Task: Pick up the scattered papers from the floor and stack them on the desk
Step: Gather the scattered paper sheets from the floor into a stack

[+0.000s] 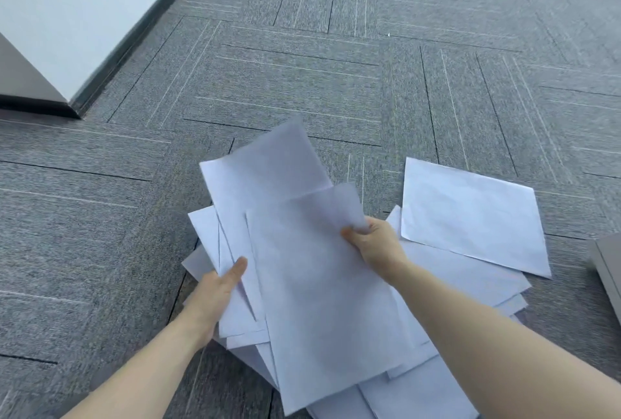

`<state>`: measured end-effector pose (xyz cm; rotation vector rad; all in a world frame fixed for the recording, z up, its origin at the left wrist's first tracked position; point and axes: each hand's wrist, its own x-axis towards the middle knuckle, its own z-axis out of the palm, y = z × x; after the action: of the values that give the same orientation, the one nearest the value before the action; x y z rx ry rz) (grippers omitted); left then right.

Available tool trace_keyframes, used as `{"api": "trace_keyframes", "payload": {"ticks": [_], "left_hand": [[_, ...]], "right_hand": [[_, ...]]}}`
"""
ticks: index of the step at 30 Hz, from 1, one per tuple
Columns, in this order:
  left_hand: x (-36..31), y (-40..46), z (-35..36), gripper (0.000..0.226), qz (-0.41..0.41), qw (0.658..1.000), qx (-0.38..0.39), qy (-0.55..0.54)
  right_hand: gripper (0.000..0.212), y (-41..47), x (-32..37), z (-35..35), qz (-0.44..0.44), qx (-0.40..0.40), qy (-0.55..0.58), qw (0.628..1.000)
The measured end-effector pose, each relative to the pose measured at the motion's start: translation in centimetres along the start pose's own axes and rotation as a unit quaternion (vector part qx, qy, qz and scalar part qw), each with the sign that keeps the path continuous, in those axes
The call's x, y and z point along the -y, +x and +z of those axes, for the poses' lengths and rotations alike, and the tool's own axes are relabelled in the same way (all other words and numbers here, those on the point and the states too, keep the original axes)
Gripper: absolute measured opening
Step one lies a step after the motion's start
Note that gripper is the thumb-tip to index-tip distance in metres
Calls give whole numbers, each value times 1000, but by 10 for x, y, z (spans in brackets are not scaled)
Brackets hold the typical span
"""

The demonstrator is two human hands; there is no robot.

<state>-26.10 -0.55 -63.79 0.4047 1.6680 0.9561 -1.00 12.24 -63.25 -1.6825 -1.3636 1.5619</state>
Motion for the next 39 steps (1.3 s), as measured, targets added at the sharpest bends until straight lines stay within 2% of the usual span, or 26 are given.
{"api": "trace_keyframes", "payload": {"ticks": [1, 3, 6, 10, 11, 13, 14, 15, 18, 21, 23, 31, 36, 39], "left_hand": [[1, 0, 1, 51, -2, 1000, 6, 11], [4, 0, 2, 49, -11, 1000, 20, 20], [9, 0, 7, 25, -27, 999, 17, 30], [16, 4, 9, 12, -37, 999, 1, 16], [17, 5, 8, 12, -38, 999, -6, 14], [20, 8, 4, 14, -38, 999, -21, 10], [20, 9, 2, 14, -36, 999, -26, 8], [20, 9, 0, 14, -34, 999, -32, 8], [21, 10, -7, 17, -28, 999, -42, 0], [24, 12, -12, 20, -27, 998, -53, -16], [26, 14, -12, 20, -33, 997, -60, -22], [25, 13, -7, 26, -23, 997, -61, -30], [22, 10, -8, 22, -19, 998, -56, -30], [21, 7, -8, 21, -20, 998, -49, -31]], "right_hand": [[11, -4, 2, 4, 1, 4, -3, 1000], [17, -11, 1, 15, 5, 20, -12, 1000], [12, -17, -1, 28, 15, 22, -37, 999], [57, -15, 1, 28, 4, -9, -213, 977], [55, -12, -1, 23, 1, -28, -256, 966], [36, -7, -3, 5, 10, -80, -293, 953], [28, -5, -6, -6, 12, -110, -322, 940], [31, -3, -10, -19, 10, -134, -372, 918], [52, 3, -24, -51, 33, -152, -525, 837], [62, 7, -30, -69, 104, -139, -557, 812], [65, 10, -30, -73, 112, -116, -572, 804], [35, 13, -34, -81, -4, -135, -667, 733], [31, 14, -32, -79, -50, -113, -688, 715], [33, 19, -24, -90, -49, -120, -684, 718]]}}
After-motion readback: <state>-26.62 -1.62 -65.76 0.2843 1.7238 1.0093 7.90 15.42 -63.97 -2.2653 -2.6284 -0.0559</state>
